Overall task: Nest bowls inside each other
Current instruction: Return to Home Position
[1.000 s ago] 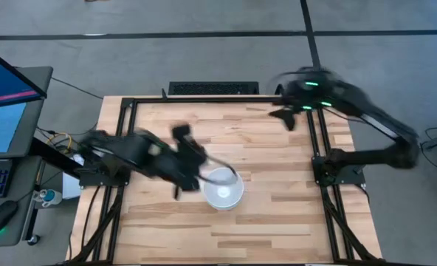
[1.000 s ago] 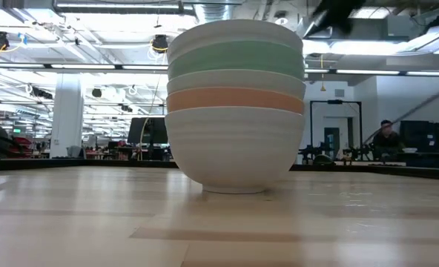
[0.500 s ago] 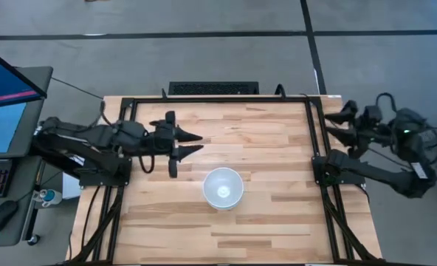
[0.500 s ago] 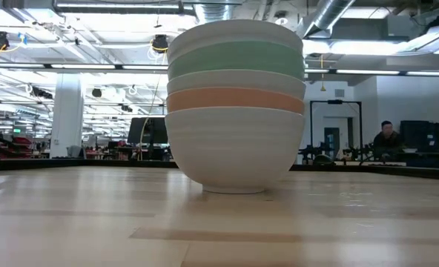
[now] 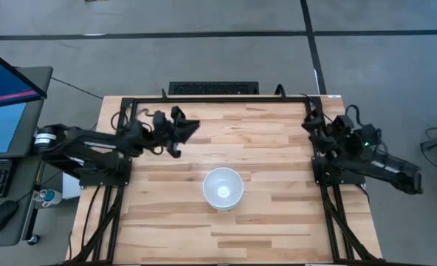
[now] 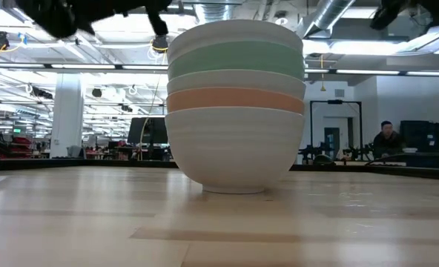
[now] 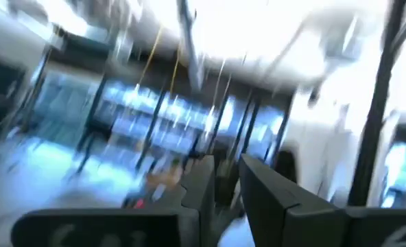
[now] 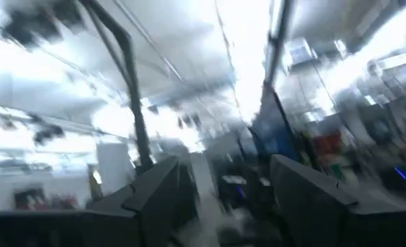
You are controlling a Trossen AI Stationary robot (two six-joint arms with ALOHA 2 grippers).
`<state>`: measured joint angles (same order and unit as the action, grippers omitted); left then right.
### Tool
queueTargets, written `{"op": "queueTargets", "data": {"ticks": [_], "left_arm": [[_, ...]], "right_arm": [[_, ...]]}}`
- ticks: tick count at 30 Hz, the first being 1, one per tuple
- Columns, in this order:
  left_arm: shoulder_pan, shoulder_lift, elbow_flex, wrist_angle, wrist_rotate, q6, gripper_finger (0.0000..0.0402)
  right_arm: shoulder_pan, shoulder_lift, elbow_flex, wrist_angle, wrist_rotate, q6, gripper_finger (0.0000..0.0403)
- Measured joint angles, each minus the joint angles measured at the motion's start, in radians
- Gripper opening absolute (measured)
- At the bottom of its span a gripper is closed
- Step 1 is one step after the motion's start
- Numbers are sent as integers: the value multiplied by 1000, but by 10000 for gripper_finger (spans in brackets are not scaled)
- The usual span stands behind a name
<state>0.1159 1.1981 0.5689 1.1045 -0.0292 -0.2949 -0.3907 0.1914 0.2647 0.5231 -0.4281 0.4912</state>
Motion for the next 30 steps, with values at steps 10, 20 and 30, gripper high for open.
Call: {"op": "queueTargets", "data": {"ticks": [10, 20, 30], "left_arm": [[93, 108, -158, 461, 10, -42, 8], [264, -613, -433, 255, -155, -48, 0], [228, -1190, -202, -984, -273, -61, 0]], "right_arm": [[-162, 3, -252, 486, -26, 301, 255], [-261, 3, -253, 682, -41, 358, 255], [-264, 4, -253, 601, -39, 317, 255]]}}
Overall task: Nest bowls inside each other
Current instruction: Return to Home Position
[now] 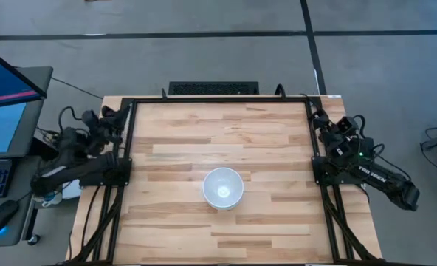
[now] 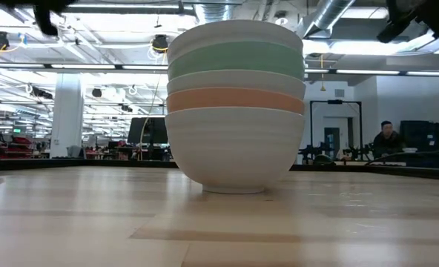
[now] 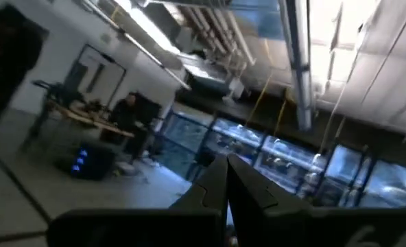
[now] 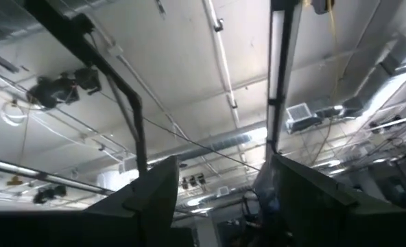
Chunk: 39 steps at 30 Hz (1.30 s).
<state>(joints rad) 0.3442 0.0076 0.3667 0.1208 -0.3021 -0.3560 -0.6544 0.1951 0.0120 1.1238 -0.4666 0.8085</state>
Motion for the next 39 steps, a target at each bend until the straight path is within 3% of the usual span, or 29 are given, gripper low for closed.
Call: {"op": "queueTargets", "data": {"ticks": [3, 7, 10, 14, 17, 29, 33, 37, 39], "left_arm": [[-13, 80, 77, -33, -28, 57, 0], [-30, 159, 55, 20, -14, 111, 0], [-45, 160, -46, 214, -20, 112, 0], [-80, 161, -222, 435, -31, 77, 0], [-111, 160, -283, 544, -50, 82, 0], [-301, 159, -298, 449, -208, 262, 0], [-350, 160, -356, 510, -282, 281, 0], [-384, 158, -356, 468, -287, 281, 0], [-389, 150, -356, 519, -294, 328, 0]], "right_arm": [[-3, 6, 2, -111, 1, -28, 255], [13, 7, 0, -302, 20, 44, 255], [43, 9, 0, -294, 60, -15, 255], [94, 5, 13, -219, 40, -133, 255], [120, 4, 24, -200, 5, -186, 255], [226, 4, 23, -282, -27, -292, 255], [299, 4, 23, -279, -137, -295, 255], [355, 4, 23, -333, -273, -308, 255], [375, 4, 22, -372, -292, -316, 255]]}}
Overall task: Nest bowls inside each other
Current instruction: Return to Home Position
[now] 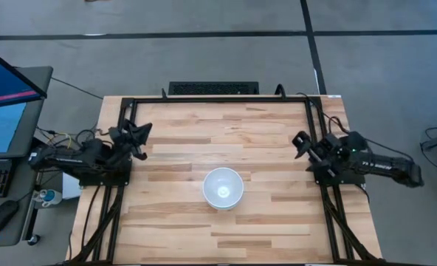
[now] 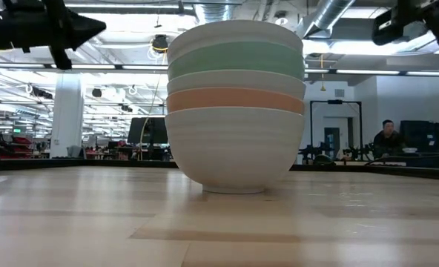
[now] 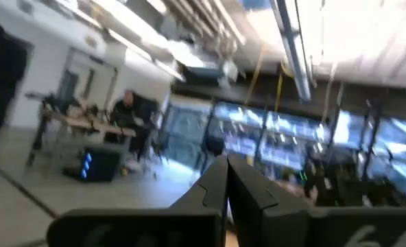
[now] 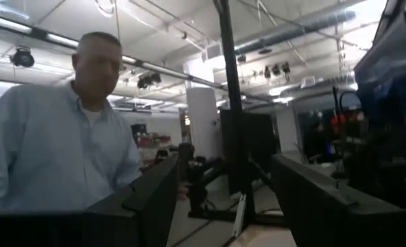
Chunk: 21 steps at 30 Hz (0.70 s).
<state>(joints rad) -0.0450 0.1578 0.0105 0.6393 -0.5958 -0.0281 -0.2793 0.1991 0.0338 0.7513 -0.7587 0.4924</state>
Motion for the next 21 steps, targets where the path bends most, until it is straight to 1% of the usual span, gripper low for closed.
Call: {"op": "queueTargets", "data": {"ticks": [2, 4, 8, 10, 16, 21], "left_arm": [[0, -3, 0, 31, -16, 24, 0], [0, -1, 0, 20, -24, 25, 0], [0, -2, -1, -39, -29, -4, 0], [0, -2, -1, -83, -30, -30, 0], [0, -2, -1, -287, -30, -27, 0], [0, -2, -2, -518, -30, -20, 0]], "right_arm": [[9, 0, 0, -43, 0, -15, 255], [11, 0, 0, -119, 0, -68, 255], [11, 0, 0, -338, 0, -162, 255], [11, 0, 0, -448, 2, -169, 255], [11, 0, 0, -746, 4, -171, 255], [11, 12, 1, -762, 4, -171, 255]]}}
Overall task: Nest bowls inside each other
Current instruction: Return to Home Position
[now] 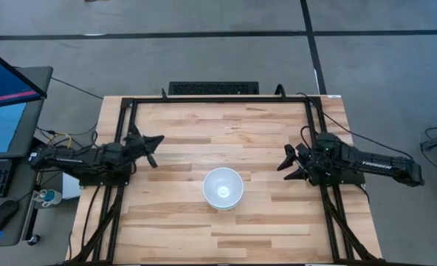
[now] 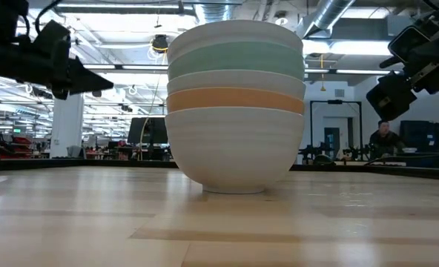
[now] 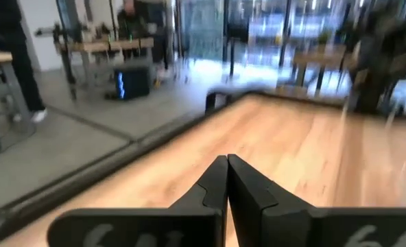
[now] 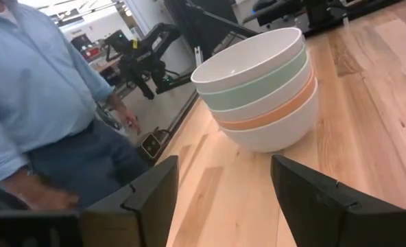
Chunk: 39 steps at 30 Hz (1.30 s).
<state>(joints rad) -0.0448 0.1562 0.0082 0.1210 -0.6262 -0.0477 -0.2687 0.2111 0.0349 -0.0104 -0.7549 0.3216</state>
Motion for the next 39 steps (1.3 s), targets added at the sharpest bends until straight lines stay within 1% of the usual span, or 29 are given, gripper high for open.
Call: {"op": "queueTargets", "data": {"ticks": [1, 4, 10, 39], "left_arm": [[0, 2, 1, -34, -2, 0, 0], [0, 27, 9, -40, 1, 15, 0], [0, 29, 13, -60, 6, 2, 0], [0, 28, 16, -70, 10, 8, 0]], "right_arm": [[0, 0, 0, -2, 0, 0, 255], [0, 0, 0, -4, 0, 0, 255], [0, 0, 0, -4, 0, 0, 255], [0, 0, 0, -6, 0, 1, 255]]}}
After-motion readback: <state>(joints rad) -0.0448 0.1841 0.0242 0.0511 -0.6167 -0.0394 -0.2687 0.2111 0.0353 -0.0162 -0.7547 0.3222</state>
